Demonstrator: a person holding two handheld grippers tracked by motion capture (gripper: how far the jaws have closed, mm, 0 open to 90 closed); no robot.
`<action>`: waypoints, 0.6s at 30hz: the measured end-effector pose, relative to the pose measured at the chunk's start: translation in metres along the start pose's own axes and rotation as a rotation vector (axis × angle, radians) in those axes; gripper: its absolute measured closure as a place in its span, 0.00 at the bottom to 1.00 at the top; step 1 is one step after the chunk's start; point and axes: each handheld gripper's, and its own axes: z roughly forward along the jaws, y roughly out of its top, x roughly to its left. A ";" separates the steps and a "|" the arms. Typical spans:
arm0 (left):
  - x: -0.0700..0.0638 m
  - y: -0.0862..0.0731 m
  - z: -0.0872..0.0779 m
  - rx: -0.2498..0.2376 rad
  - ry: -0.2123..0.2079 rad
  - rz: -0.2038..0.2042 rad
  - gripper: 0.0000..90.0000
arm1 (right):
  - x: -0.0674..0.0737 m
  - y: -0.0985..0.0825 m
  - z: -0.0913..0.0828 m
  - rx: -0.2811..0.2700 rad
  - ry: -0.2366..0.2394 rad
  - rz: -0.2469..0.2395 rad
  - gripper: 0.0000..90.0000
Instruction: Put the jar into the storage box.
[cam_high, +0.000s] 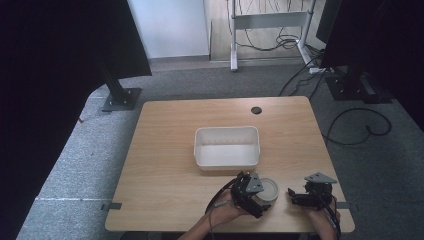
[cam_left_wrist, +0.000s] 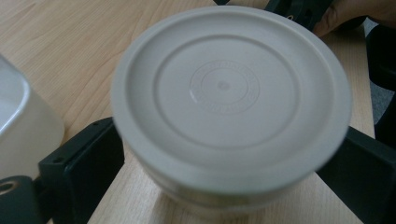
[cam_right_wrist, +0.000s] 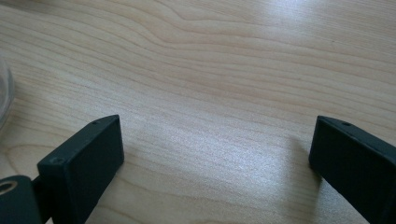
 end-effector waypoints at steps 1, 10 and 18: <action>0.000 0.001 0.002 0.002 0.001 0.001 0.05 | 0.000 0.000 0.000 0.000 0.000 0.000 0.03; -0.003 0.003 0.015 0.017 0.009 0.000 0.09 | 0.000 0.000 0.000 0.000 0.002 -0.002 0.03; -0.007 0.007 0.013 0.026 0.033 0.011 0.11 | 0.000 0.000 0.000 0.000 0.002 -0.002 0.03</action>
